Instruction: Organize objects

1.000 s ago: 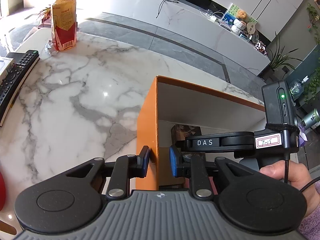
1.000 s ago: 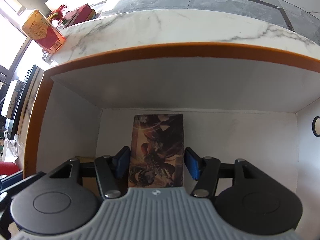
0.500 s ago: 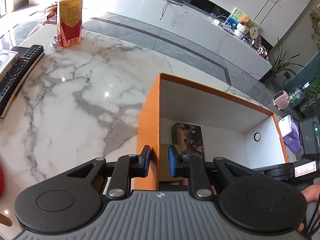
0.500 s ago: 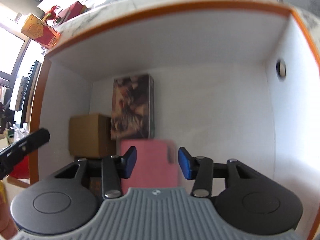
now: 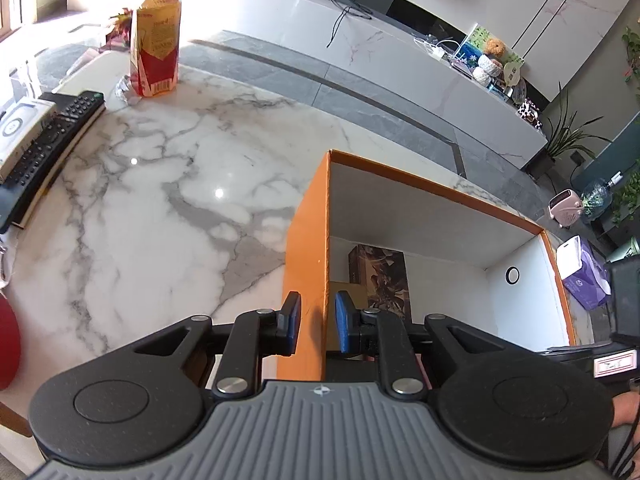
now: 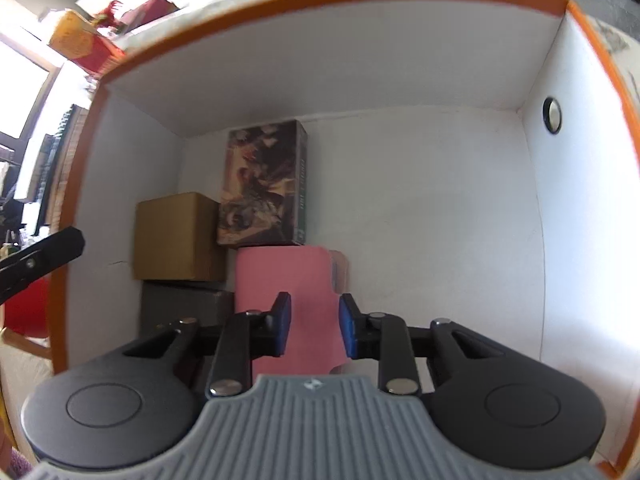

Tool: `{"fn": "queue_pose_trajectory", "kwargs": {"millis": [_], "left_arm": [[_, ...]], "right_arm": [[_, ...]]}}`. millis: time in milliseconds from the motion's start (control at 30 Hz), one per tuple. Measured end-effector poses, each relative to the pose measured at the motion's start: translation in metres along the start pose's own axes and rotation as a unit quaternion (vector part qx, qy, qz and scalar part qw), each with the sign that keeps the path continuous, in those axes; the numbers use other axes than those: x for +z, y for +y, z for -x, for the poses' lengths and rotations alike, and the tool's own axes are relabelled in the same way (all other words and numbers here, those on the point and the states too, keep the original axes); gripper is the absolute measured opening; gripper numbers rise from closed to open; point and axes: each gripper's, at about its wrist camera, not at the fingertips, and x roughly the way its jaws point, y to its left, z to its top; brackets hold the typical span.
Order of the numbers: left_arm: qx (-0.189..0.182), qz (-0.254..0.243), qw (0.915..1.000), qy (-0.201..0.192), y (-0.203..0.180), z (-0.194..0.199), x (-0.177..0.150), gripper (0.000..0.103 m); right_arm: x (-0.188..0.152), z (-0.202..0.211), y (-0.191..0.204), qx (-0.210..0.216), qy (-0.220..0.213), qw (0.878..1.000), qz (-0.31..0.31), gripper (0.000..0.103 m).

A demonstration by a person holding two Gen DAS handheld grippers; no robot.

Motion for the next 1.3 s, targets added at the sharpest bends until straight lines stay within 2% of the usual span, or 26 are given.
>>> {"fn": "queue_pose_trajectory", "kwargs": {"millis": [167, 300, 367, 400, 533, 700, 800, 1033, 1133, 1200, 1300], "left_arm": [[-0.005, -0.036, 0.9991, -0.023, -0.008, 0.047, -0.027, 0.021], [-0.018, -0.076, 0.9969, -0.007, -0.023, 0.071, -0.059, 0.022], [-0.025, -0.1, 0.9947, 0.008, -0.033, 0.077, -0.077, 0.022], [-0.028, -0.109, 0.9936, 0.016, -0.038, 0.078, -0.087, 0.022], [-0.033, -0.138, 0.989, 0.043, -0.052, 0.077, -0.12, 0.022], [-0.034, -0.138, 0.9871, 0.074, -0.056, 0.068, -0.149, 0.023], [-0.038, -0.137, 0.9863, 0.083, -0.057, 0.064, -0.161, 0.03], [-0.017, -0.146, 0.9848, 0.092, -0.064, 0.061, -0.173, 0.032], [-0.012, -0.15, 0.9847, 0.088, -0.065, 0.062, -0.175, 0.04], [-0.008, -0.148, 0.9847, 0.091, -0.065, 0.06, -0.175, 0.045], [-0.006, -0.148, 0.9844, 0.095, -0.065, 0.056, -0.175, 0.047]], "right_arm": [[-0.04, 0.054, 0.011, 0.009, -0.061, 0.997, 0.055, 0.03], [-0.084, 0.092, 0.009, 0.024, -0.107, 0.99, 0.087, 0.031], [-0.106, 0.109, 0.016, 0.004, -0.144, 0.982, 0.119, 0.031], [-0.118, 0.114, 0.018, -0.001, -0.144, 0.981, 0.127, 0.031], [-0.162, 0.119, 0.021, 0.029, -0.132, 0.979, 0.152, 0.031], [-0.205, 0.101, 0.018, 0.038, -0.098, 0.979, 0.176, 0.031], [-0.223, 0.088, 0.012, 0.038, -0.08, 0.98, 0.177, 0.031], [-0.241, 0.058, 0.012, 0.009, -0.052, 0.977, 0.208, 0.029], [-0.245, 0.052, 0.016, -0.002, -0.059, 0.97, 0.234, 0.03], [-0.245, 0.049, 0.019, -0.01, -0.062, 0.967, 0.246, 0.032], [-0.245, 0.045, 0.025, -0.013, -0.057, 0.963, 0.263, 0.041]]}}
